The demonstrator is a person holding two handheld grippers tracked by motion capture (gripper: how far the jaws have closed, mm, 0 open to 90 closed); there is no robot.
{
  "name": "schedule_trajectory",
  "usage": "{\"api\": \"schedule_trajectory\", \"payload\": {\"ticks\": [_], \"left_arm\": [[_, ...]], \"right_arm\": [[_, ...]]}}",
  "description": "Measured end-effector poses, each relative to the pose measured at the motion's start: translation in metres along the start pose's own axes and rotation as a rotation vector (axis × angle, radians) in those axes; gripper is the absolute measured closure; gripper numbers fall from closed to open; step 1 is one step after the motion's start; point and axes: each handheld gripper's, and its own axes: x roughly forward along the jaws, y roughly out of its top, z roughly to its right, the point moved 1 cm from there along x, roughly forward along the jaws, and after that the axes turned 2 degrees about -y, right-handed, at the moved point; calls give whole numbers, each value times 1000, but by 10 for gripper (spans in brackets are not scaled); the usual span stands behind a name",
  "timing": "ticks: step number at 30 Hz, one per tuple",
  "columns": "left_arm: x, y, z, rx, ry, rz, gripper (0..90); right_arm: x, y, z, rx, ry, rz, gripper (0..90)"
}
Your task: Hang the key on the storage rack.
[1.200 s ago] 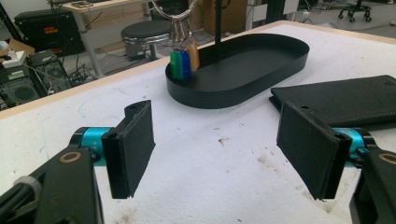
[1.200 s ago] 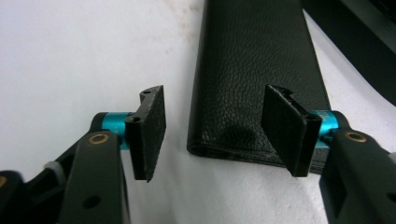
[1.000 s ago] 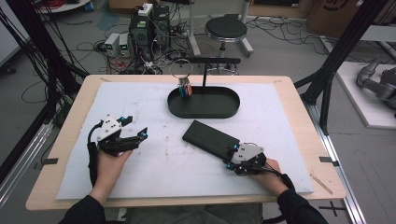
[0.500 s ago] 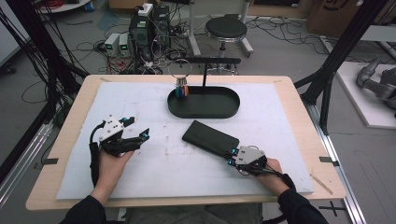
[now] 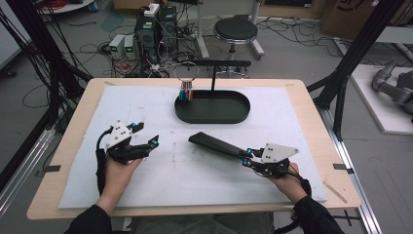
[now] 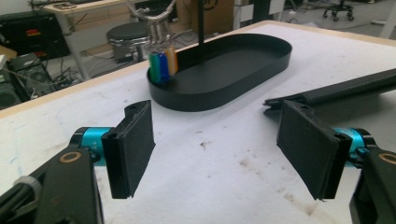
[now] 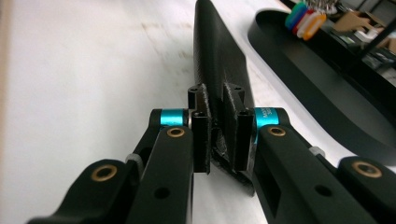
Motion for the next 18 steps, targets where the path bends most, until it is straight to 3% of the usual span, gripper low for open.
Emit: {"api": "schedule_trajectory", "payload": {"ticks": [4, 7, 11, 15, 18], "left_arm": [[8, 2, 6, 11, -43, 2, 274], [15, 4, 12, 28, -95, -1, 274], [29, 8, 20, 61, -152, 2, 274], [43, 10, 28, 65, -210, 0, 274], [56, 9, 34, 75, -244, -31, 277]], "right_arm": [[-4, 2, 2, 34, 28, 35, 832], [-8, 2, 6, 91, 56, 73, 832], [-10, 0, 10, 120, 61, 80, 832], [-11, -3, 15, 152, 51, 79, 831], [-11, -5, 16, 163, 49, 79, 830]]}}
